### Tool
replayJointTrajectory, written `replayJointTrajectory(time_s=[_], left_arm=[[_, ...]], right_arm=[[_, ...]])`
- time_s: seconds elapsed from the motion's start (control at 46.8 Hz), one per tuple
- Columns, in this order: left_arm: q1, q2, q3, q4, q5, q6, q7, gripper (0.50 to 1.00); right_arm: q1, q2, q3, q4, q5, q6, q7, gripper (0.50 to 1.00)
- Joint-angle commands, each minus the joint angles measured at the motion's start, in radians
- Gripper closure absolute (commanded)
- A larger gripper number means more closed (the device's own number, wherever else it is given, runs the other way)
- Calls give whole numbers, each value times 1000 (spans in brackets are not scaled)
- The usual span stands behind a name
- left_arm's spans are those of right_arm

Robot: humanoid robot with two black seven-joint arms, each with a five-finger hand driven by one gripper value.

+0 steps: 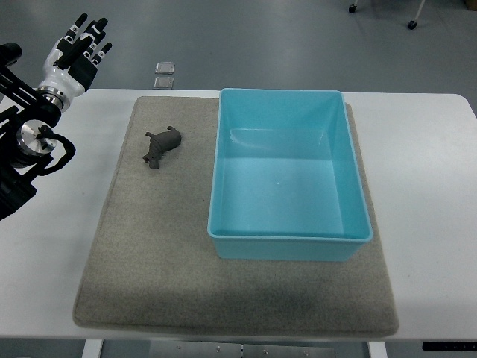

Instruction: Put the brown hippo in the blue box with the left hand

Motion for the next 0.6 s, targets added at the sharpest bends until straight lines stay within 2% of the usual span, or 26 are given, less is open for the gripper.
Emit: replayJointTrajectory(time_s=[0.0, 0.171, 0.364, 0.578], left_arm=[[-4, 0, 0, 2, 0, 0, 0, 504], [-7, 3, 2, 0, 3, -9, 0, 504], [-7, 31, 31, 2, 2, -124, 0, 504], [-7, 29, 32, 2, 2, -127, 0, 504]], right_arm=[[0, 0, -1, 0, 0, 0, 0, 564], [0, 0, 1, 0, 0, 0, 0, 564], [0, 0, 1, 0, 0, 0, 0, 564], [0, 0, 1, 0, 0, 0, 0, 564]])
